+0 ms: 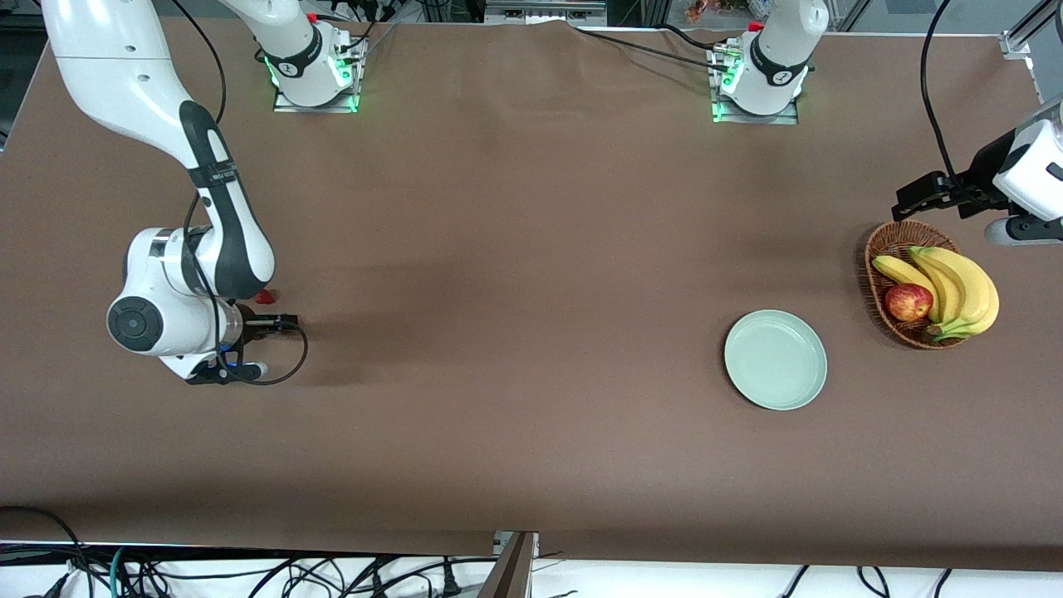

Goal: Collect all strawberries into plate
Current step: 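Move the right gripper over the cluster of strawberries, then align the right gripper over one strawberry and close on it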

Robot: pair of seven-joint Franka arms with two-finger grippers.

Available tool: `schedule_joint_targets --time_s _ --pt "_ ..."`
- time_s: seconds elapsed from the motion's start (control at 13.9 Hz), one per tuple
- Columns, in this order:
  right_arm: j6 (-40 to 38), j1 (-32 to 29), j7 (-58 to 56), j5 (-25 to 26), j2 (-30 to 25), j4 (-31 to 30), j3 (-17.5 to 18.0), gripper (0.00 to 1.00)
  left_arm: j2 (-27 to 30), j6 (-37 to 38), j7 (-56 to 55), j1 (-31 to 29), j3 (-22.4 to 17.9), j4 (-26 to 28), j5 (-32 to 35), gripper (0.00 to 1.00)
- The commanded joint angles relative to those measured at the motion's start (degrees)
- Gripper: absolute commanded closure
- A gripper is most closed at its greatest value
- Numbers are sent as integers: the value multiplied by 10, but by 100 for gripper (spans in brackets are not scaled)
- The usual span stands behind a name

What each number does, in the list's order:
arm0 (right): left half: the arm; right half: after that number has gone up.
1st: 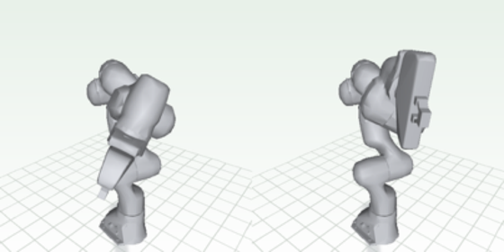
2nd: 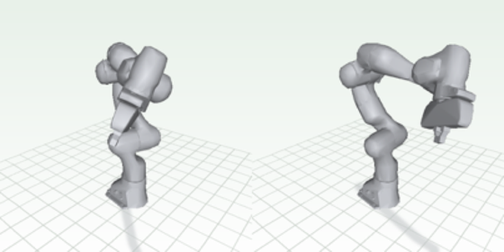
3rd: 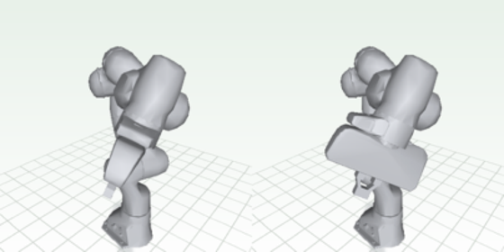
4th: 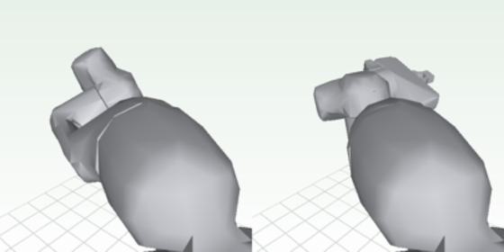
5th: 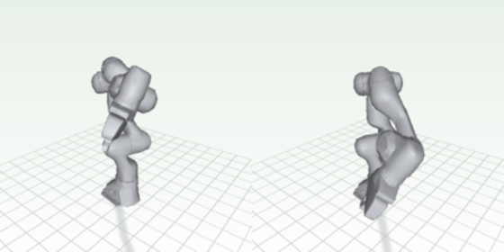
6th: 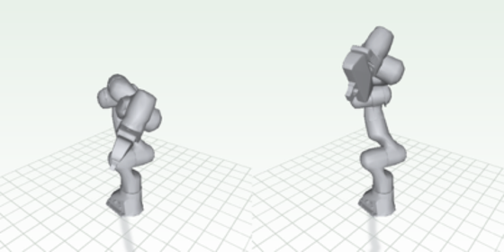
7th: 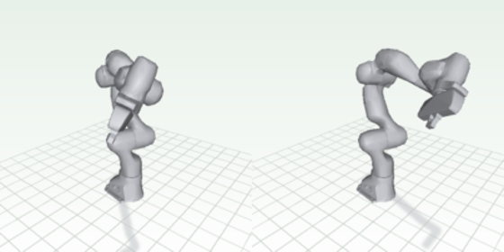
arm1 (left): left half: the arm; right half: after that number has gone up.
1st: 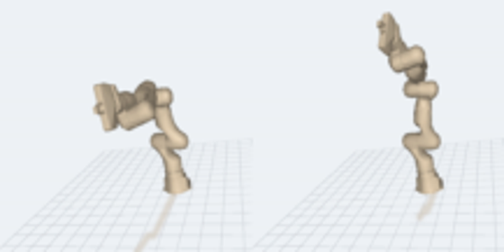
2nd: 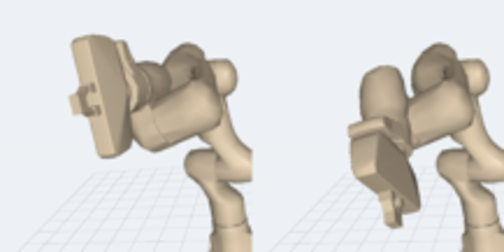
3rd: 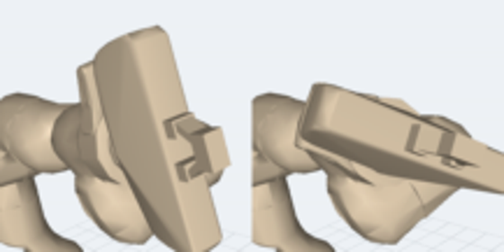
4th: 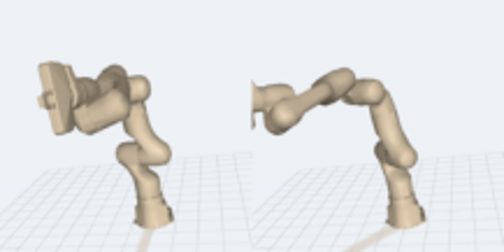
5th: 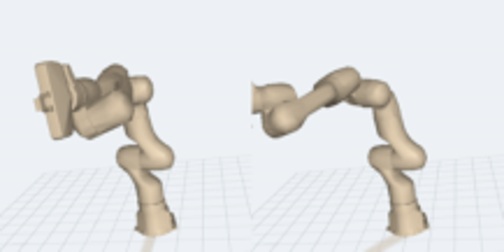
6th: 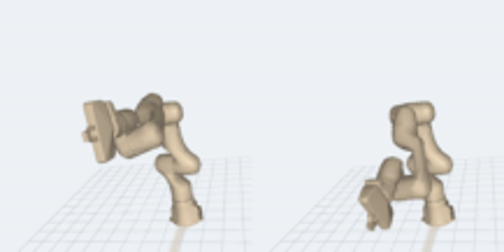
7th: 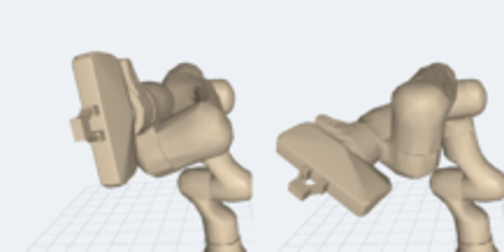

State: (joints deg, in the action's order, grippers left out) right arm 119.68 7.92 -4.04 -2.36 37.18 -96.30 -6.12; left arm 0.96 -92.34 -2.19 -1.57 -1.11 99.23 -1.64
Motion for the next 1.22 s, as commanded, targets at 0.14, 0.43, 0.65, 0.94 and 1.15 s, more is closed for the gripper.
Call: schedule_joint_targets --time_s 0.14,0.43,0.65,0.94,1.15 --pt "29 -1 2 -10 3 -18 5 0 -3 -1 3 -1 3 -8 11 0" --pt "29 1 2 -11 3 -18 6 0 -3 -1 3 -1 2 -8 11 0" --pt "29 3 2 -11 4 -18 7 0 -3 -1 3 -1 2 -8 11 0" --pt "29 2 2 -11 8 -18 7 14 -3 -1 3 -1 3 -8 11 0" --pt "29 1 2 -11 8 -17 7 64 -3 -1 3 -1 3 -8 11 0"
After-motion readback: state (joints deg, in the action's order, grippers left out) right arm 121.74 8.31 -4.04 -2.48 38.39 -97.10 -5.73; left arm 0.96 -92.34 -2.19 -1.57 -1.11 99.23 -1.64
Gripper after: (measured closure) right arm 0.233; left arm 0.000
